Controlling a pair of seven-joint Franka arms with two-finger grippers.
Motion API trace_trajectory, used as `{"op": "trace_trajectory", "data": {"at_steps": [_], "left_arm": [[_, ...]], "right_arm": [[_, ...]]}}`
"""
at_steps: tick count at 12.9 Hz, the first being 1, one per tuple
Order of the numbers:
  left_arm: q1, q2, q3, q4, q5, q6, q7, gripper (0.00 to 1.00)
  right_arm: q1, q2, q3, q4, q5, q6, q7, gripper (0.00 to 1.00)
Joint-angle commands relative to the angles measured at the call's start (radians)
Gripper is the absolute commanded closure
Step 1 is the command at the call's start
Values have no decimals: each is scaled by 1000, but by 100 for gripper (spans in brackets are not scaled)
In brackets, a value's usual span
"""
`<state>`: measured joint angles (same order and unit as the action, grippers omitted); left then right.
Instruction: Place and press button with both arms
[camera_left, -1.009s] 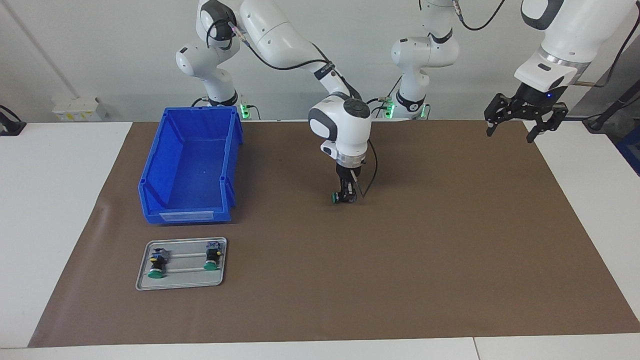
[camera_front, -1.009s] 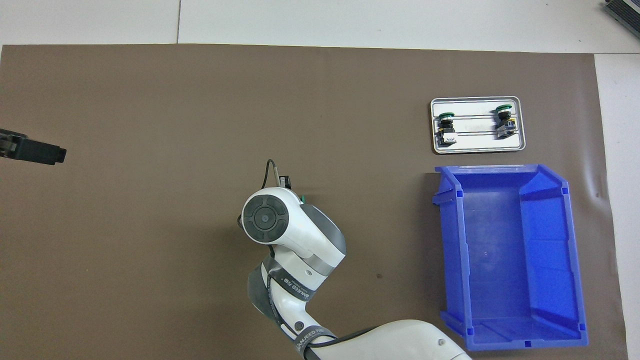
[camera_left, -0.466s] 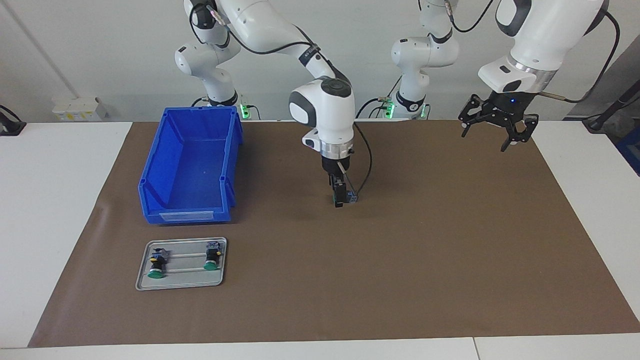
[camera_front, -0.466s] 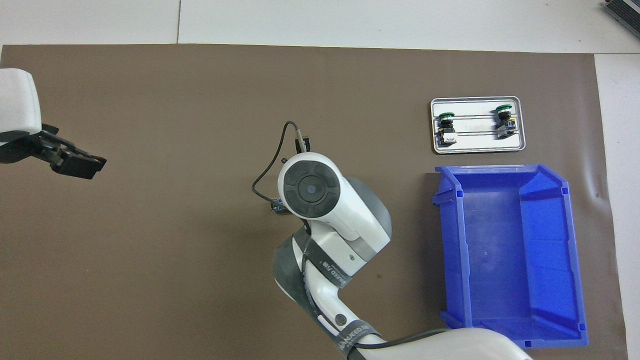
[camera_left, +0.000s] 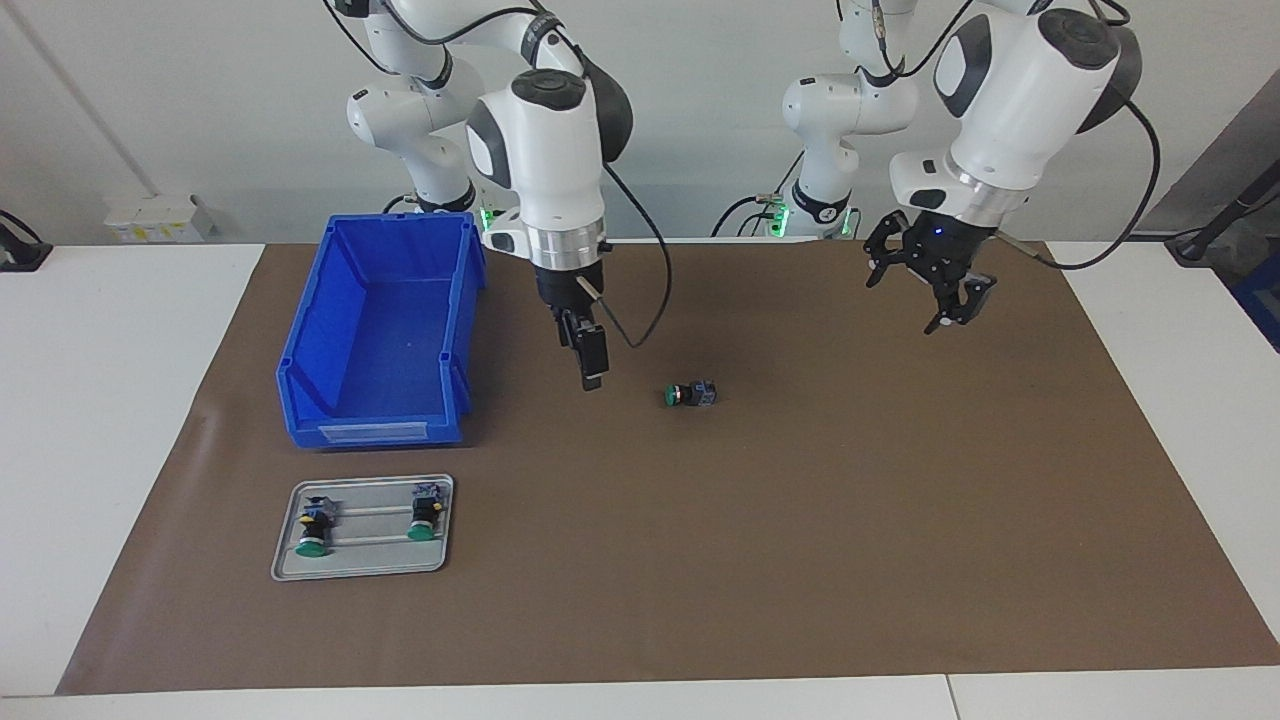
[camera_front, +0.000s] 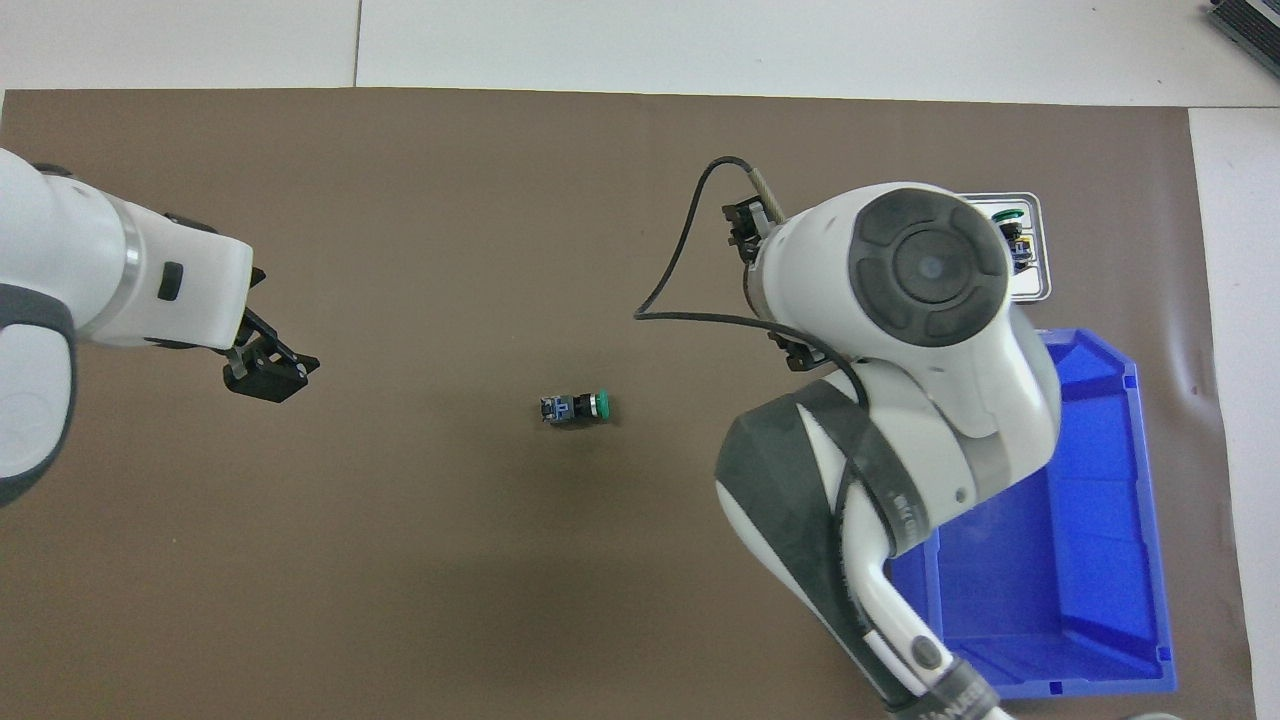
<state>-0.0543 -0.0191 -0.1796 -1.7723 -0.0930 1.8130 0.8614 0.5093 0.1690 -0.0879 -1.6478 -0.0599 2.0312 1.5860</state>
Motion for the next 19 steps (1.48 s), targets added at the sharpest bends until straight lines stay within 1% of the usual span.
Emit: {"op": "trace_trajectory", "data": {"at_steps": [1,3,4,5,6,7,8,10,12,13,14,15,16,17,19], "left_arm": [[19,1,-69,-96,-17,100,105,0],[19,22,-135,-178,-19,243,114,0],[19,27,-167,-220,-39,325,111,0],[16,48,-205,-251,-54,391,105,0],[16,54,-240,-286,-56,449,102,0],[10,62,-247,-306,-57,486,102,0],[7,92,-259,-305,-57,497,100,0],[7,190,-325,-297,-57,612,59,0],[7,266,-333,-280,-56,660,53,0],[4,330,-333,-265,-51,699,51,0],[2,356,-340,-263,-50,732,48,0],[2,358,-348,-266,-50,727,45,0],[-7,360,-348,-268,-50,726,36,0],[-19,361,-350,-271,-50,727,18,0],[-39,364,-350,-276,-50,730,-7,0]], "right_arm": [[-101,-83,14,-30,38,-103,-237,0],[-181,-130,14,-29,40,-181,-413,0],[-222,-146,14,-26,44,-215,-507,0],[-257,-158,14,-21,55,-250,-605,0],[-290,-164,11,-18,58,-279,-700,0],[-323,-170,13,-18,58,-304,-789,0],[-354,-175,14,-7,58,-324,-849,0],[-417,-186,16,13,58,-359,-960,0],[-461,-201,14,16,57,-385,-1123,0],[-494,-213,16,17,57,-397,-1202,0],[-520,-223,16,17,57,-416,-1269,0],[-543,-232,16,20,54,-436,-1340,0],[-551,-232,16,46,55,-475,-1415,0],[-549,-229,14,58,57,-509,-1440,0],[-538,-230,13,56,57,-516,-1442,0]]}}
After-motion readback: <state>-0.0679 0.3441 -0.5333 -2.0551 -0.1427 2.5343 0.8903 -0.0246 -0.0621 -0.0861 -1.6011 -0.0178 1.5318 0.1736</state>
